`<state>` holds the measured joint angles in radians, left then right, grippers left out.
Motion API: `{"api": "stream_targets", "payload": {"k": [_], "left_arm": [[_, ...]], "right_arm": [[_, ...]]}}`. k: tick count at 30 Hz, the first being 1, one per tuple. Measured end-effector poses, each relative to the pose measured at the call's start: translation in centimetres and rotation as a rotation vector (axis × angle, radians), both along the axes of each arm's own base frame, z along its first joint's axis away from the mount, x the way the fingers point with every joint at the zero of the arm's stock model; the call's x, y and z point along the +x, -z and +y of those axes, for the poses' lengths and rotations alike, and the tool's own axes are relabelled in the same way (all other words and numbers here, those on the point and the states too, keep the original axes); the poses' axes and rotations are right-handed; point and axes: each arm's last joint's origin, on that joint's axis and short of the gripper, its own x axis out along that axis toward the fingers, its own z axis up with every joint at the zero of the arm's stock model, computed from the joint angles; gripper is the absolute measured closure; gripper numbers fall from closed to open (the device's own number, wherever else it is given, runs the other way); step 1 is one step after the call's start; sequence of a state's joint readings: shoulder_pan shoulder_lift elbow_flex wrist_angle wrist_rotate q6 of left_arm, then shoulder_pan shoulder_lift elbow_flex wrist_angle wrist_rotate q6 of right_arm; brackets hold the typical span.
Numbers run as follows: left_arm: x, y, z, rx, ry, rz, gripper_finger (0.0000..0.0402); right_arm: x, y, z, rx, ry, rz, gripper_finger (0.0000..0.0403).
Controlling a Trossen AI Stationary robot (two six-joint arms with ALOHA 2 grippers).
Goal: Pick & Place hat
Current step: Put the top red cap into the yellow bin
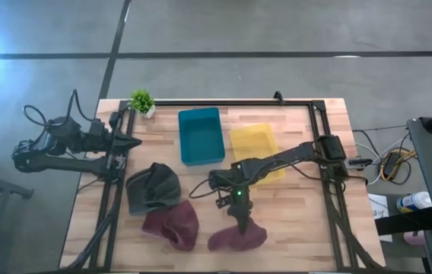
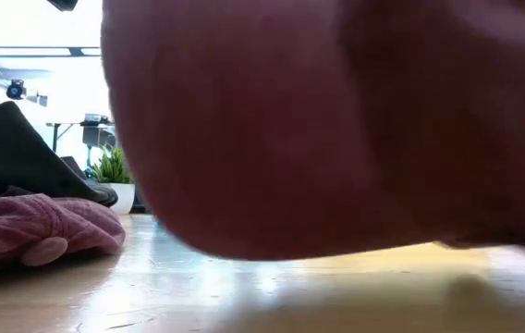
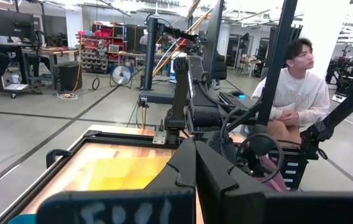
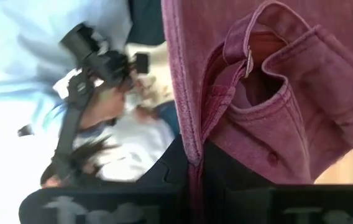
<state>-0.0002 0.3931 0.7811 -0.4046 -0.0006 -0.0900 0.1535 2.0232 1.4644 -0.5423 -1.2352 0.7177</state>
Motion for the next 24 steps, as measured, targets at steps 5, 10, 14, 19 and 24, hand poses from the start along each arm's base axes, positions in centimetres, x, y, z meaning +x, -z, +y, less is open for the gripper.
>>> {"api": "stream_targets", "payload": {"k": [5,10,14,19,24], "left_arm": [[0.0,0.0,0.0,0.000,0.000,0.000,0.0401],[0.0,0.0,0.0,0.000,0.001,0.001,0.0401],[0.0,0.0,0.0,0.000,0.001,0.000,0.0401],[0.0,0.0,0.0,0.000,0.001,0.000,0.0401],[0.0,0.0,0.0,0.000,0.001,0.000,0.0401]], "right_arm": [[0.1,-0.7,-0.1,-0.160,0.065,-0.098,0.0390],[-0.9,-2.1,0.0,-0.451,0.123,-0.228,0.0390],[-2.3,-3.2,0.3,-0.754,0.127,-0.307,0.0390],[-3.6,-4.6,1.5,-0.968,0.083,-0.422,0.0390],[-3.9,-3.3,3.6,-0.906,-0.007,-0.408,0.0390]]}}
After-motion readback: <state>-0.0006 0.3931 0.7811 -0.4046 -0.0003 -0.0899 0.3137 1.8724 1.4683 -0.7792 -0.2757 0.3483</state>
